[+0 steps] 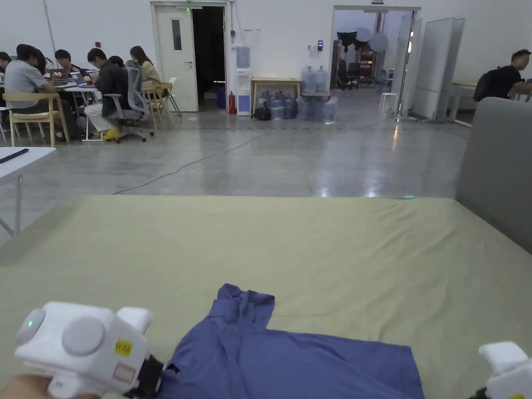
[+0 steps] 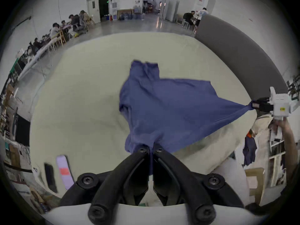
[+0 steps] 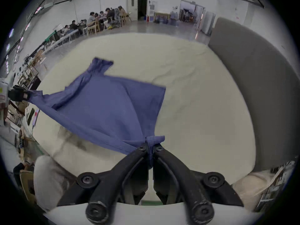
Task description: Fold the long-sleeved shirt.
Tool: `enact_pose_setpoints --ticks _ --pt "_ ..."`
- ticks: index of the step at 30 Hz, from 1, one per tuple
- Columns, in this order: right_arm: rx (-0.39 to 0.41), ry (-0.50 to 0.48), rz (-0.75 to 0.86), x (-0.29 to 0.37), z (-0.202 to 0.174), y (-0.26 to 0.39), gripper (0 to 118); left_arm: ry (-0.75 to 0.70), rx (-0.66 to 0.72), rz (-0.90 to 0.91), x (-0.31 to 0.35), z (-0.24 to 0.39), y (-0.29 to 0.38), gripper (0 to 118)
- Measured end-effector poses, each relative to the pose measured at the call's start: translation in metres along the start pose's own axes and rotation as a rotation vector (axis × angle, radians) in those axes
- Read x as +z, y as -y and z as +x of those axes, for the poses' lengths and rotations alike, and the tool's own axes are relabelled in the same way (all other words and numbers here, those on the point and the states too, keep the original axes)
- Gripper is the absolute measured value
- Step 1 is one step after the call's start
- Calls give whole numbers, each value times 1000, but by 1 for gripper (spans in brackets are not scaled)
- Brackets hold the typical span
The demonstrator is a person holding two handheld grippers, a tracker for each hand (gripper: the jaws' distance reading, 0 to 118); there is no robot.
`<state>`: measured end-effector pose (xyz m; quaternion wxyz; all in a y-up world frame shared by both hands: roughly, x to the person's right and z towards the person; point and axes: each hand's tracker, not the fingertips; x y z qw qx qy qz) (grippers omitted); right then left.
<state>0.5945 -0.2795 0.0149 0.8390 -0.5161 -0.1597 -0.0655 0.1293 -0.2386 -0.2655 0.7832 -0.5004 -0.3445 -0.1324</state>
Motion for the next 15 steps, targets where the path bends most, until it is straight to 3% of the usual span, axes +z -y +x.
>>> enact_pose_setpoints --ticks 4,7,15 --pt "2 10 -29 -22 -5 47 0 -9 -9 -58 -24 3 57 0" --pt "-50 -5 -79 -35 -6 75 0 8 30 -114 -42 -1 90 0" --pt "34 32 -152 -61 -24 108 0 19 23 -205 -73 -1 133 0"
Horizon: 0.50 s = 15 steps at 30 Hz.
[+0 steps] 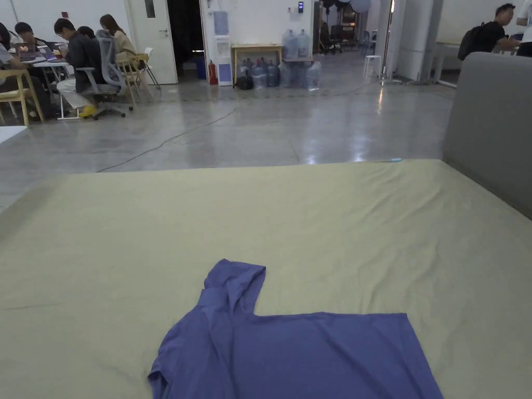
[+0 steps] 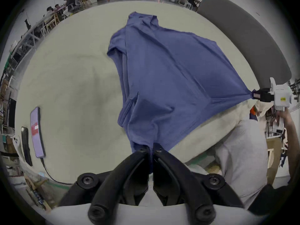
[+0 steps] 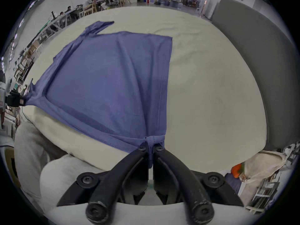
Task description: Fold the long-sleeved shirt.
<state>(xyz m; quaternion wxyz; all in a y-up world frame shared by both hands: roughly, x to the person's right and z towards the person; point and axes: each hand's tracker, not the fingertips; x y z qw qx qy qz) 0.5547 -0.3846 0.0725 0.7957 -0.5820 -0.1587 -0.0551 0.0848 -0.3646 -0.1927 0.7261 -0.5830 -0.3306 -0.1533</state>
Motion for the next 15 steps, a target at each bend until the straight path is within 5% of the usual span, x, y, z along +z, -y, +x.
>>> enact_pose_setpoints --ticks 8,13,14,15 --pt "0 -6 -78 -42 -7 3 1 -1 32 -73 -56 -14 5 0" --pt "-91 -74 -91 -42 10 -4 10 15 101 -58 -46 -19 5 2" --pt "-100 -118 -99 -34 17 -6 15 0 150 -31 -36 -20 5 14" --pt "-91 -149 -81 -21 24 -8 34 -9 192 9 -22 -21 6 42"
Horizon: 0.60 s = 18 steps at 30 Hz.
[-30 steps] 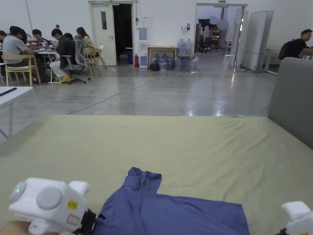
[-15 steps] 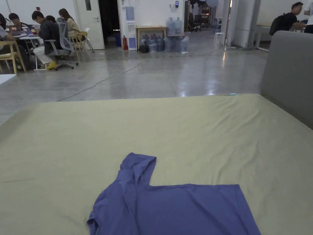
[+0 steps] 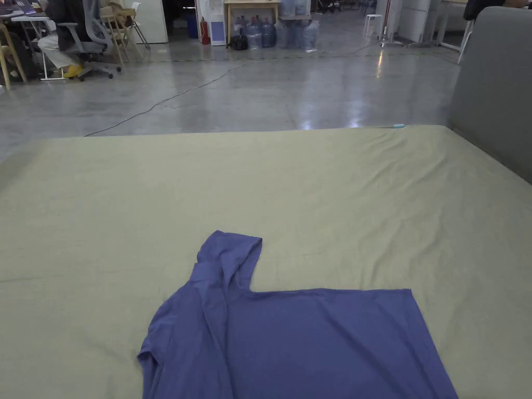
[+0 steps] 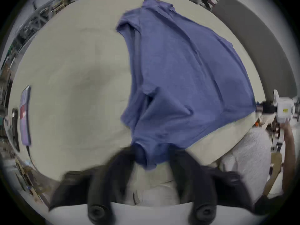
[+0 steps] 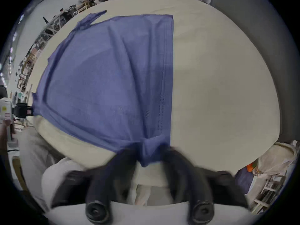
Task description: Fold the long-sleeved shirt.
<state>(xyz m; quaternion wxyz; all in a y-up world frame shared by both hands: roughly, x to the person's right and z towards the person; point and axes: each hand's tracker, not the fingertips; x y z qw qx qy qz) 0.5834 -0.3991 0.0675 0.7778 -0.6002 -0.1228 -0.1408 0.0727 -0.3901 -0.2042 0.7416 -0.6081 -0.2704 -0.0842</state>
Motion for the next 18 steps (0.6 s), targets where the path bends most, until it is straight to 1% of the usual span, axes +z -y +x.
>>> enact_pose_setpoints --ticks 1,2,3,5,7,8,9,10,11,12,13,14,15,16,17,18 --pt "6 8 27 14 2 -1 65 -3 7 58 13 -1 0 76" --pt "27 43 78 31 2 -3 100 7 4 123 29 -1 1 109" --pt "46 66 130 50 2 -5 106 16 18 181 43 0 3 116" --pt "60 96 192 81 0 -9 106 26 48 259 63 5 4 116" --pt "24 121 224 95 -8 -14 106 37 53 234 69 12 4 115" --pt "-7 109 229 101 -16 -16 105 28 62 206 67 18 5 100" --pt "-37 73 240 101 -22 -16 96 -1 58 186 62 25 3 66" --pt "-53 40 258 100 -28 -16 70 -26 38 181 58 31 2 22" --pt "-81 16 273 95 -37 -19 13 -37 24 189 53 38 0 3" --pt "-104 9 276 88 -46 -21 0 -31 19 194 49 43 -5 3" --pt "-139 -31 308 82 -54 -21 0 -6 14 182 46 47 -15 3" --pt "-99 -27 312 78 -61 -22 0 38 20 167 44 50 -32 3" --pt "-94 -61 327 72 -66 -25 0 47 19 184 46 54 -53 3" --pt "-111 -91 336 67 -68 -29 0 54 1 204 47 60 -75 3" --pt "-132 -133 354 63 -73 -31 0 68 -46 229 47 65 -107 3" --pt "-141 -186 379 58 -76 -34 0 81 -71 249 46 72 -140 3"
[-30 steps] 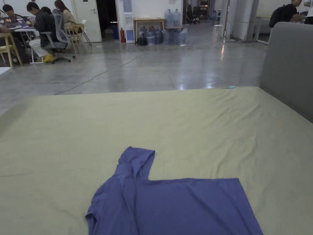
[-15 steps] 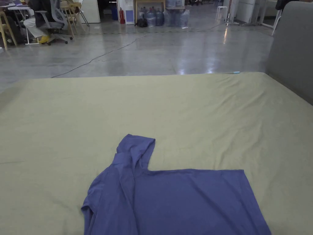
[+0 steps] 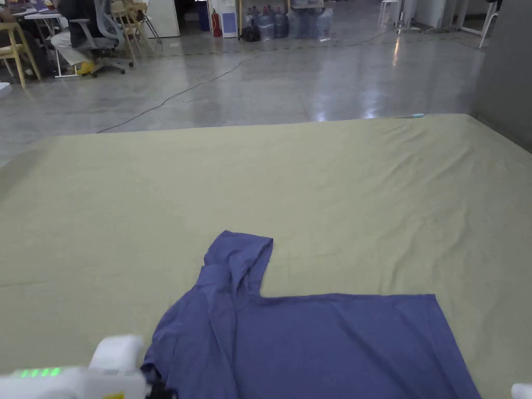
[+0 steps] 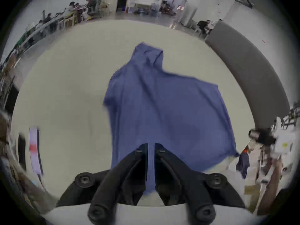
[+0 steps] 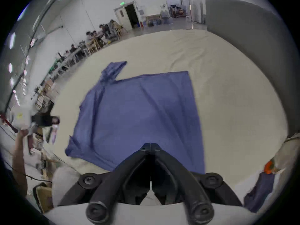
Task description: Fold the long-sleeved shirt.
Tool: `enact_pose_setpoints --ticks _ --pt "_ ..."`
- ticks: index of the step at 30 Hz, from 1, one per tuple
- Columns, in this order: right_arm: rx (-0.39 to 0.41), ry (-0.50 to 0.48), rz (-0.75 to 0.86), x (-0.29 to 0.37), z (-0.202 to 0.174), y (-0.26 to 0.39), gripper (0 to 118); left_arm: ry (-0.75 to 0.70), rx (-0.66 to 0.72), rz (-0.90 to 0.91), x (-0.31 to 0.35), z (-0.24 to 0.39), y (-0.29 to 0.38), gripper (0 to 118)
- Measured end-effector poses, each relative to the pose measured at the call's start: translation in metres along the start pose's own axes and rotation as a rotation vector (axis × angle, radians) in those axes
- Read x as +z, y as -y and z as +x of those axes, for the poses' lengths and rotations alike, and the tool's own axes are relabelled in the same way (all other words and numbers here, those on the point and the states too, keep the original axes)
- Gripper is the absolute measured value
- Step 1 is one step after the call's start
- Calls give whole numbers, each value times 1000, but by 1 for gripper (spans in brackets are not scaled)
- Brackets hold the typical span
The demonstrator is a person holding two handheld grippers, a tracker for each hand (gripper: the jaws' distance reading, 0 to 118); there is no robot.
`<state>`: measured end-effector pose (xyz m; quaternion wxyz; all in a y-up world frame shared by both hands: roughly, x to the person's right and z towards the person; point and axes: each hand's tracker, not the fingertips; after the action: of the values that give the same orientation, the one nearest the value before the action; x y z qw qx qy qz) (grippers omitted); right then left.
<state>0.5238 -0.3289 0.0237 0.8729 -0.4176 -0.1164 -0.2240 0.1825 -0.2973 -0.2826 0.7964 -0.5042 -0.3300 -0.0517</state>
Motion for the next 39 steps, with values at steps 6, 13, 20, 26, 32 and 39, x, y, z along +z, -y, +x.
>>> enact_pose_setpoints --ticks 6,13,20,26,32,39 --pt "33 -98 -9 -47 -13 -9 0 -28 -89 -84 -120 25 -199 118" --pt "1 -179 -54 -64 -7 -3 0 -150 43 -72 -259 19 -315 115" --pt "17 -147 -84 -73 -11 -6 0 -225 79 -134 -326 -12 -329 85" --pt "28 -124 -91 -75 -14 -4 0 -243 120 -61 -295 -23 -327 1" --pt "45 -130 -92 -75 -19 -2 0 -173 -83 77 -199 0 -312 0" --pt "48 -113 -97 -76 -21 -2 0 -166 -239 127 -85 42 -202 0"
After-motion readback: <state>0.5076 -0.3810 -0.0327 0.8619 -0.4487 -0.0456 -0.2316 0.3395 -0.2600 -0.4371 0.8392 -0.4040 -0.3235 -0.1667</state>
